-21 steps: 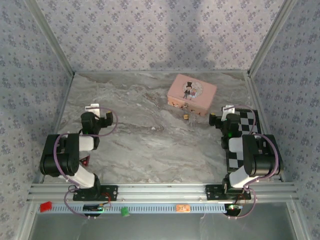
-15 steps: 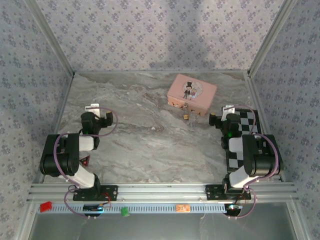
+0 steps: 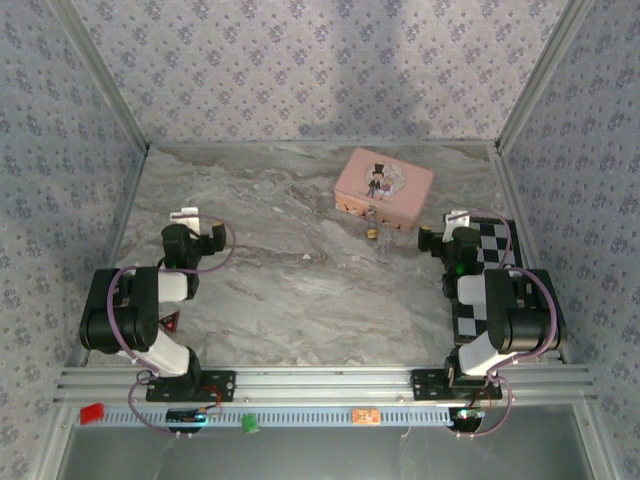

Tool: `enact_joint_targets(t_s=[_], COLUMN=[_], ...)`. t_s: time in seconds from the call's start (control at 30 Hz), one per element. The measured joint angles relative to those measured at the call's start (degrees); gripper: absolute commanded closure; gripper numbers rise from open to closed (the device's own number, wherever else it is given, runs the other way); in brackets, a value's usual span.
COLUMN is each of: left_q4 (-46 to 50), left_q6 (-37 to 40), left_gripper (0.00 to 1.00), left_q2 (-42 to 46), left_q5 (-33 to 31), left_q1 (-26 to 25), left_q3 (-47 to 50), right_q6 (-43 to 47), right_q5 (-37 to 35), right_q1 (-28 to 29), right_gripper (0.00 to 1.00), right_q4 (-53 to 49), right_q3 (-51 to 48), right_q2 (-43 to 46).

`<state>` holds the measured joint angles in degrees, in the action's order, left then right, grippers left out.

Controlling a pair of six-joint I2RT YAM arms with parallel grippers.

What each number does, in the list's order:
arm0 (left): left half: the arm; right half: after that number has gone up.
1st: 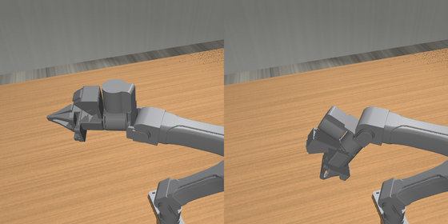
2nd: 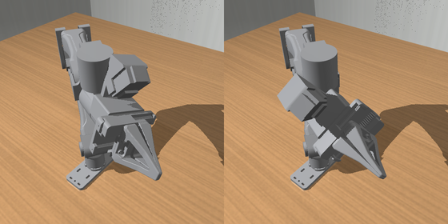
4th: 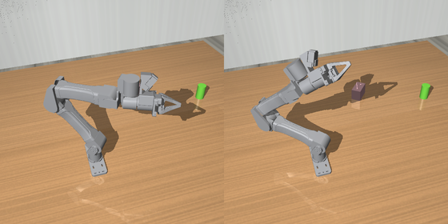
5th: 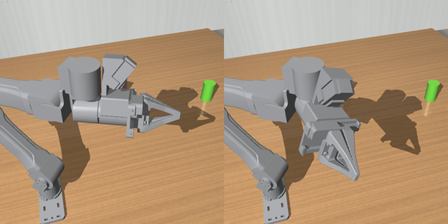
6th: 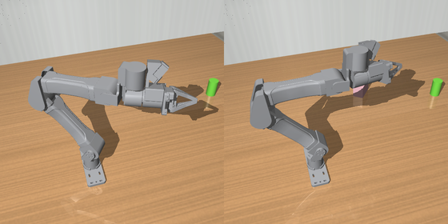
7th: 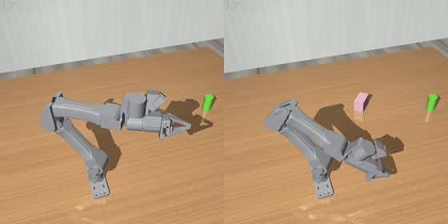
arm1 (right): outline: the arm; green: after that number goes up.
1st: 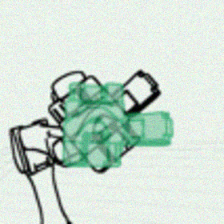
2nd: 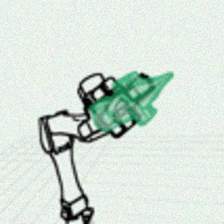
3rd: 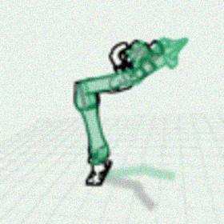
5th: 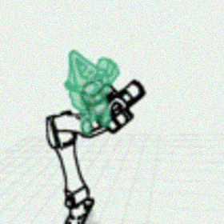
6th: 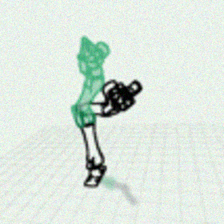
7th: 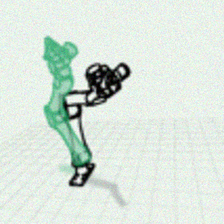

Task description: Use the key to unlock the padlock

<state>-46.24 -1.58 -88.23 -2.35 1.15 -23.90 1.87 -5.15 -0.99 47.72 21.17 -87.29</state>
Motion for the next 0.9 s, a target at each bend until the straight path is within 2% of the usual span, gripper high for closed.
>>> enact_joint_targets(t_s=[0.47,0.6,0.73,0.9], left_q4=[1.66,6.93,16.5,31.56], left_q6=[0.5,1.07,1.25,-4.68], left_gripper=[0.0,0.0,0.0,0.0], left_q2=[2.49,8.83,16.04,23.58], left_q5=[-0.02,-0.7,-1.57,-3.74], left_q1=[-0.94,-1.7,-3.69,-6.05], left_q3=[0.83,0.79,-1.4,-8.39], right_q6=[0.09,0.66,0.87,-4.9], right_q5=[0.17,-0.52,-0.37,2.19], right_q1=[0.28,1.55,3.8,5.44], right_gripper=[0.01,0.01,0.01,0.01], right_q4=[-2.91,-6.97,-12.44,-24.26], right_q3=[0.31,0.26,0.31,3.13], right_q2=[2.03,9.46,19.67,32.92])
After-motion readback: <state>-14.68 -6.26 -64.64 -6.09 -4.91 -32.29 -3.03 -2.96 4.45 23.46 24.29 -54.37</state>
